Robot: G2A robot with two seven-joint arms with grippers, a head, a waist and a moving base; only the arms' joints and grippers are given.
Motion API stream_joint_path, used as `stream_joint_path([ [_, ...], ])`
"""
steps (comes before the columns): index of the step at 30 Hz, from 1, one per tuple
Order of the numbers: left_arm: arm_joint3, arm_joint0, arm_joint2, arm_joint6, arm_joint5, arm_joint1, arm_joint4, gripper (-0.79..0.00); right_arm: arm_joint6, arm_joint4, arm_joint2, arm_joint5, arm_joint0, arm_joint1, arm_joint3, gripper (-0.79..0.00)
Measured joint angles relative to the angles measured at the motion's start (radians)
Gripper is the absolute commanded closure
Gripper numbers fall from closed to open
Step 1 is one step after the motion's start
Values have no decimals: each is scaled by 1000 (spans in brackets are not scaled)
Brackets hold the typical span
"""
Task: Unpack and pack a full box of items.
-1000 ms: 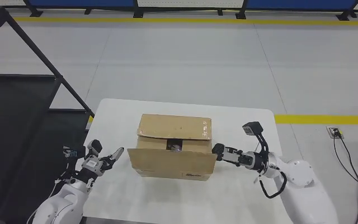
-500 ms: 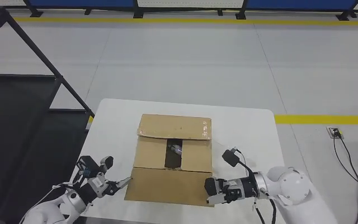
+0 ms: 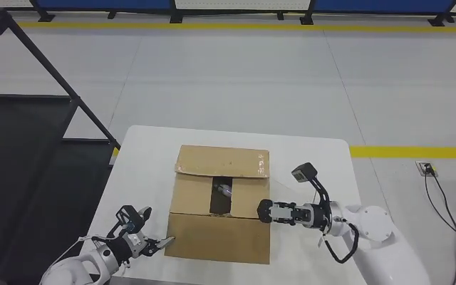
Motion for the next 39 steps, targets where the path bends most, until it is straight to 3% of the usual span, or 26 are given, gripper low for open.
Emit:
stream_joint_path([
  [6,0,0,0,0,0,0,0,-785,-57,22,4,20,-22,-3,-16,-785],
  [11,0,0,0,0,0,0,0,-785,-211,89,-9,182,6,-12,42,-785],
  [15,0,0,0,0,0,0,0,-785,-230,111,-24,319,68,-16,133,-785],
  [18,0,0,0,0,0,0,0,-785,-251,132,-33,356,101,-21,187,-785],
  [28,0,0,0,0,0,0,0,-785,-258,150,-106,390,208,-46,350,-785],
  [35,0,0,0,0,0,0,0,-785,-320,207,-132,292,261,-72,393,-785],
  [39,0,0,0,0,0,0,0,-785,-439,177,-185,232,317,-99,426,-785],
])
